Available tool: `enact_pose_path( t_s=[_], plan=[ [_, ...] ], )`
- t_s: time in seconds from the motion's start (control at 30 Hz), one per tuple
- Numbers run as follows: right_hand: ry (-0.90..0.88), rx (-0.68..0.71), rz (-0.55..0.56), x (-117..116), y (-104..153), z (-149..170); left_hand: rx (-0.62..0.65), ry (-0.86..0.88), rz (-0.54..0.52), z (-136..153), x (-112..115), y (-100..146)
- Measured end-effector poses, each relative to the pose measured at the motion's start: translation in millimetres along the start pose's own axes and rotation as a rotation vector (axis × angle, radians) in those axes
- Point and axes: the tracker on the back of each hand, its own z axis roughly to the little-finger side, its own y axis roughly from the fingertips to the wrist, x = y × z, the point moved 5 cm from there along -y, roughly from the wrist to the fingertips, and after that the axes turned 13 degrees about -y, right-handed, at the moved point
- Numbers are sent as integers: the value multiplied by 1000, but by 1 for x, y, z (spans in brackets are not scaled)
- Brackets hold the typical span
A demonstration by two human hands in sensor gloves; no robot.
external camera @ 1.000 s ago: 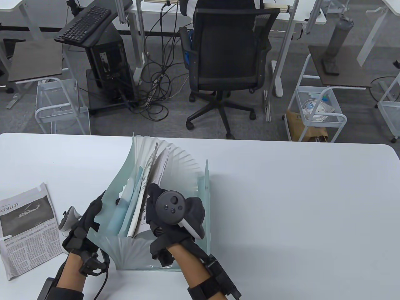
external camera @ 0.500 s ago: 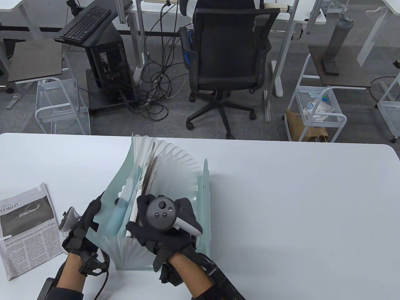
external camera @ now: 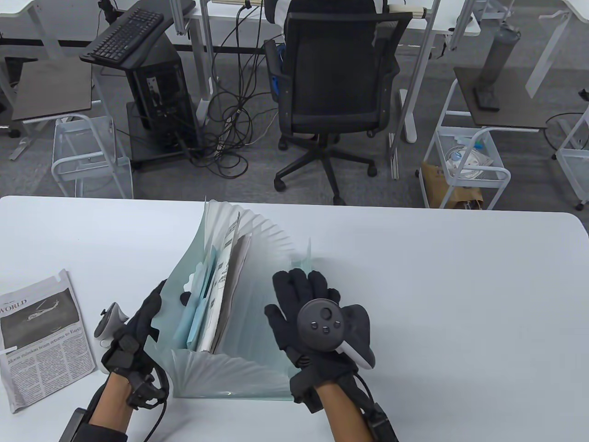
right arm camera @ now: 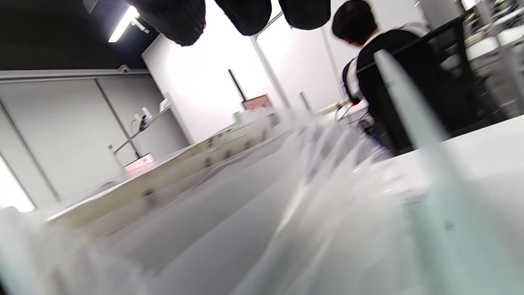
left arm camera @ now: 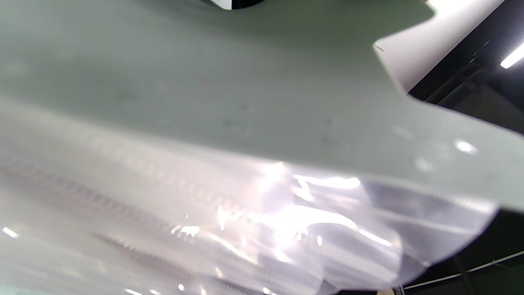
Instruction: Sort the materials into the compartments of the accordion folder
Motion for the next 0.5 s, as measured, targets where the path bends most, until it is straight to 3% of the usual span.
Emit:
enact_pose_path(
  t_s=[0.2, 0.3, 0.5],
  plan=[
    [15, -74, 123, 25, 29, 49, -62, -107, -22, 0, 15, -12],
    [-54, -112, 168, 27, 43, 73, -118, -187, -12, 2, 29, -23],
    [1, -172, 199, 26, 58, 112, -229, -381, -25, 8, 54, -42]
  ],
)
